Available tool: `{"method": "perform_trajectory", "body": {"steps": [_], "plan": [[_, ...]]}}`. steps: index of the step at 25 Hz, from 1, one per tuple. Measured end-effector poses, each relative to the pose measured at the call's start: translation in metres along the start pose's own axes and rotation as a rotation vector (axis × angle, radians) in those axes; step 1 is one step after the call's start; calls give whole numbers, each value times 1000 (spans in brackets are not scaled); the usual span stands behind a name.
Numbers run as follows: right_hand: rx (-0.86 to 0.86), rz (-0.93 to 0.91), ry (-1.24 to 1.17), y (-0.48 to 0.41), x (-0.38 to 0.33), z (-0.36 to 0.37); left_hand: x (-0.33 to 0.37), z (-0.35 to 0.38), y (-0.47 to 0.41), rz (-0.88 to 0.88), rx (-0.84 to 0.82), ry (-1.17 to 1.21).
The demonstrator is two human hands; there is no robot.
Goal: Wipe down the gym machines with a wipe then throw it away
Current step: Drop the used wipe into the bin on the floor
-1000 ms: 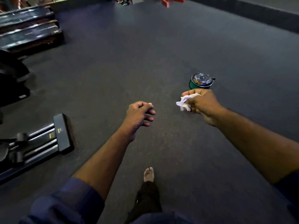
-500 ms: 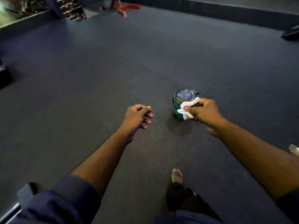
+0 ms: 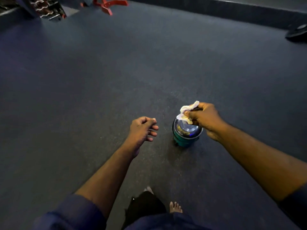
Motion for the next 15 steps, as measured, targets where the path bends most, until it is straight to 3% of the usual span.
{"method": "perform_trajectory", "body": {"steps": [8,15], "plan": [[153,78,2,-172,-34,7,65,28,-228,-43,-185,-67],[274,133,-25,-235,-43,-15,108,77,-319,-73,-351,-145]]}}
Point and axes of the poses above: each hand's wrist, its own y-axis away from the middle knuckle, its own z-axis out of the palm, x = y × z, the point moved 9 cm from there along -y, towards the middle knuckle, and after that the axes turned 6 degrees about y, right-handed, at the moved point
